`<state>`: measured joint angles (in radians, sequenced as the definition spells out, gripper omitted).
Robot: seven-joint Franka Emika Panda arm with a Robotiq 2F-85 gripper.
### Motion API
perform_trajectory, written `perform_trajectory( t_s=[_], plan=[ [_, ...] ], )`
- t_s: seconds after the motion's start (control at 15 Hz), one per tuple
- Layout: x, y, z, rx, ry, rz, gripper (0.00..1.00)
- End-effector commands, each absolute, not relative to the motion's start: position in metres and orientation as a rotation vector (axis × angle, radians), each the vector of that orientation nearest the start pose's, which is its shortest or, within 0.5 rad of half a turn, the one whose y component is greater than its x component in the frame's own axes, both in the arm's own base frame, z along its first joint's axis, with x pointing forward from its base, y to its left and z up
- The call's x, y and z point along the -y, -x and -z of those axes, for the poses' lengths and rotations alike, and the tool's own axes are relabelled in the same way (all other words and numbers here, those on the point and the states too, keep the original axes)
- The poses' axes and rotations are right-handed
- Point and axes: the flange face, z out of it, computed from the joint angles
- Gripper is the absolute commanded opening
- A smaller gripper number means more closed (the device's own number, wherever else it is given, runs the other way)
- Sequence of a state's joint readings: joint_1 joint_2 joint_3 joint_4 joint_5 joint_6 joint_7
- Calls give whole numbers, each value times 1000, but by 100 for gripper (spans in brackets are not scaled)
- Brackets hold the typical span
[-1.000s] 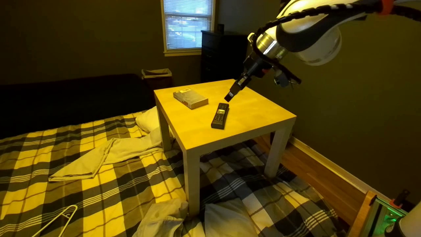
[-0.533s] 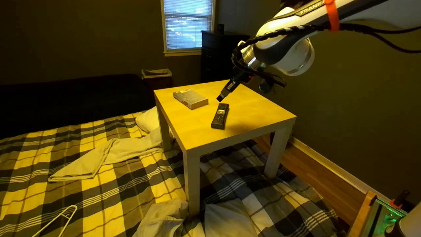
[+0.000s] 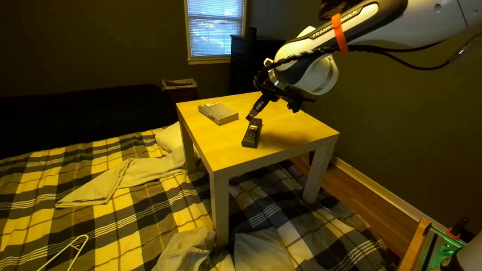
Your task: Press a button on the remote control
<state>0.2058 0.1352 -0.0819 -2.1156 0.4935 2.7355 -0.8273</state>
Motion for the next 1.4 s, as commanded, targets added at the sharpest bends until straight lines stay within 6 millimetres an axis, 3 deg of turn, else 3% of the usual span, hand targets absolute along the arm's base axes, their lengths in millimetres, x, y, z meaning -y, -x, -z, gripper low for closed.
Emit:
perform_trajectory(
  t_s=[0.0,0.4,1.33],
  plan=[
    [-53,-615,-389,803,2807,827,0],
    [-45,-623,-375,818,2828,780,0],
    [-39,-619,-378,825,2788,623,0]
  ],
)
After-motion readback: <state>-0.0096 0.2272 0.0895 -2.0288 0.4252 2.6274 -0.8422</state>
